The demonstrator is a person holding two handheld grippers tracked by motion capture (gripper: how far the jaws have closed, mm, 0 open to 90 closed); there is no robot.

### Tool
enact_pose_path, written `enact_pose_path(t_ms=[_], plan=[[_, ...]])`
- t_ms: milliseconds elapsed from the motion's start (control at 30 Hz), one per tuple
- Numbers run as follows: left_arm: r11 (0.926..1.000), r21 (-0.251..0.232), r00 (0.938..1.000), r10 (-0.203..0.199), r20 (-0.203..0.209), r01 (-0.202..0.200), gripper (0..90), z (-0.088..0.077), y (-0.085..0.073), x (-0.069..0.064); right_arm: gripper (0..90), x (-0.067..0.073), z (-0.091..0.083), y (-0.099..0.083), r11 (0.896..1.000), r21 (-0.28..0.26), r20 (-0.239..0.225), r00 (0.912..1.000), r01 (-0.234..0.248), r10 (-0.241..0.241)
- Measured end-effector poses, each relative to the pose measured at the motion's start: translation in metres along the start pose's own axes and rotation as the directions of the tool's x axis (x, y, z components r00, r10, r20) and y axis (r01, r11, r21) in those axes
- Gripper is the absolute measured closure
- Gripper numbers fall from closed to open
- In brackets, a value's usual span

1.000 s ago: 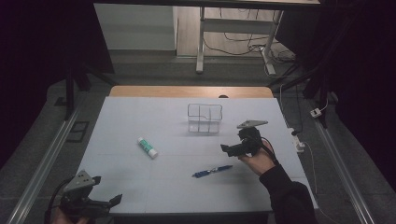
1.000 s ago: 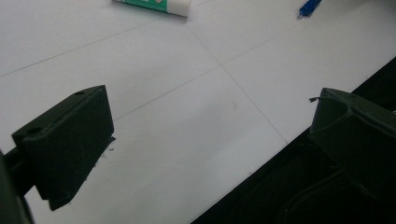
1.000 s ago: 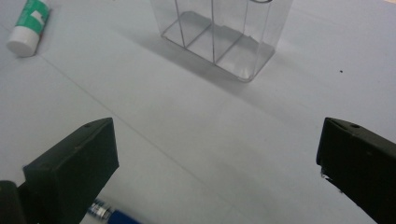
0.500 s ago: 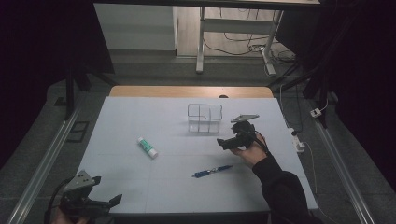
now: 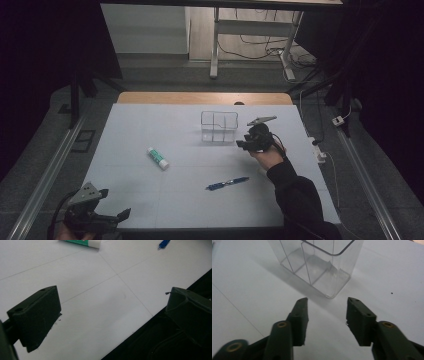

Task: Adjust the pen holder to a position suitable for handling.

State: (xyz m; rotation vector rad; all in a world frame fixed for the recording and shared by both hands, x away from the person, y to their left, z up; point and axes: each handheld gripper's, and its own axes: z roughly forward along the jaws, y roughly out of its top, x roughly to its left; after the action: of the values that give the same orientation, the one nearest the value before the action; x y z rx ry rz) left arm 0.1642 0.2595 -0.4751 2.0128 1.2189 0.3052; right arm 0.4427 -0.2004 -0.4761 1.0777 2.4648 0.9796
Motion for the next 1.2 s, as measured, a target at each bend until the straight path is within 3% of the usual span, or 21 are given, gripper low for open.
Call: enact_pose_path(t_ms=[367, 600, 933, 1200], plan=[[1.0000, -0.003, 1.0000, 0.001, 0.005, -0.001, 0.0, 0.000, 0.000, 0.000, 89.3, -0.009, 0.009, 0.012, 0.999, 0.031, -0.003, 0.9994, 0.035, -0.035], [1.0000, -0.002, 1.0000, -0.002, 0.009, 0.002, 0.0, 0.000, 0.000, 0.001, 89.5, -0.013, 0.016, 0.020, 1.000, 0.019, 0.023, 0.9996, 0.018, -0.018], [1.0000, 0.002, 1.0000, -0.003, 0.009, 0.003, 0.1, 0.000, 0.000, 0.001, 89.5, -0.026, 0.035, 0.029, 0.999, -0.028, 0.052, 0.9976, -0.043, 0.045], [1.0000, 0.003, 1.0000, -0.004, 0.008, 0.004, 0.2, 0.000, 0.000, 0.001, 89.5, -0.029, 0.045, 0.034, 0.998, -0.031, 0.068, 0.9960, -0.056, 0.058]])
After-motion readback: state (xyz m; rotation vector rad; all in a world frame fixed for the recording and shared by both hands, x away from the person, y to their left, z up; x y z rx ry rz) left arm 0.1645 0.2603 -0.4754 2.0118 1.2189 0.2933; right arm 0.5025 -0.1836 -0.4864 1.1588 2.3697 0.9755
